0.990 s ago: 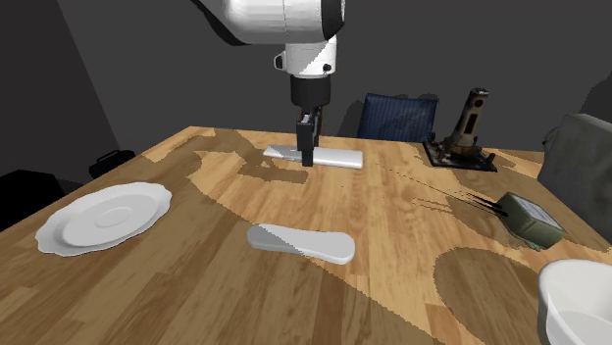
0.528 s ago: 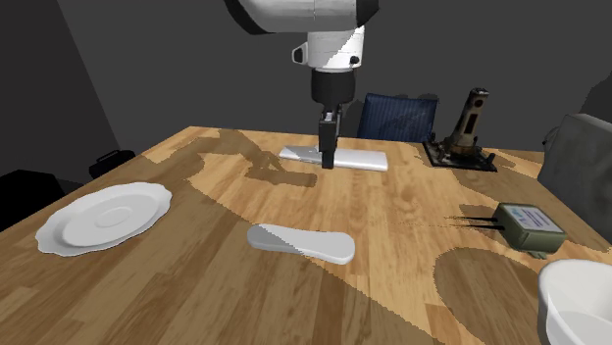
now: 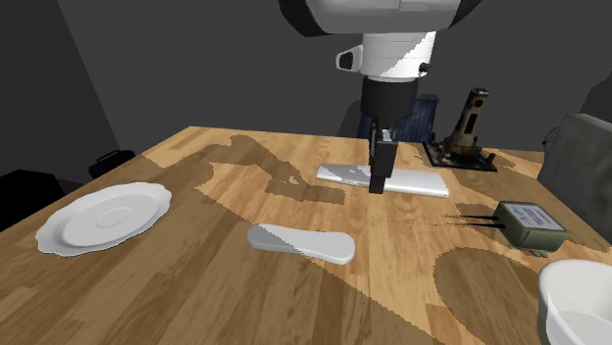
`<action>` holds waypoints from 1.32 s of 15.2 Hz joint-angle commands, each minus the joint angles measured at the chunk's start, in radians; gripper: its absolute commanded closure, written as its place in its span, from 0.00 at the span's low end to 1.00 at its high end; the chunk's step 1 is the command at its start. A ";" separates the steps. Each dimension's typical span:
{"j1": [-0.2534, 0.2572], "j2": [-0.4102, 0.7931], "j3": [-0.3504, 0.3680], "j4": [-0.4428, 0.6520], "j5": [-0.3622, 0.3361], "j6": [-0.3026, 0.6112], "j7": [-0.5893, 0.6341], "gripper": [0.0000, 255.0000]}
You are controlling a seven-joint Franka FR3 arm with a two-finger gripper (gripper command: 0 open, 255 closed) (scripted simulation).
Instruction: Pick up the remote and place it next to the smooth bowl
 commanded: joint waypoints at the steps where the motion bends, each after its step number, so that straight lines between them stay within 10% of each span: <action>1: -0.012 -0.049 -0.014 -0.043 -0.034 0.005 -0.015 1.00; 20: -0.242 -0.435 -0.157 -0.296 -0.336 -0.021 -0.238 1.00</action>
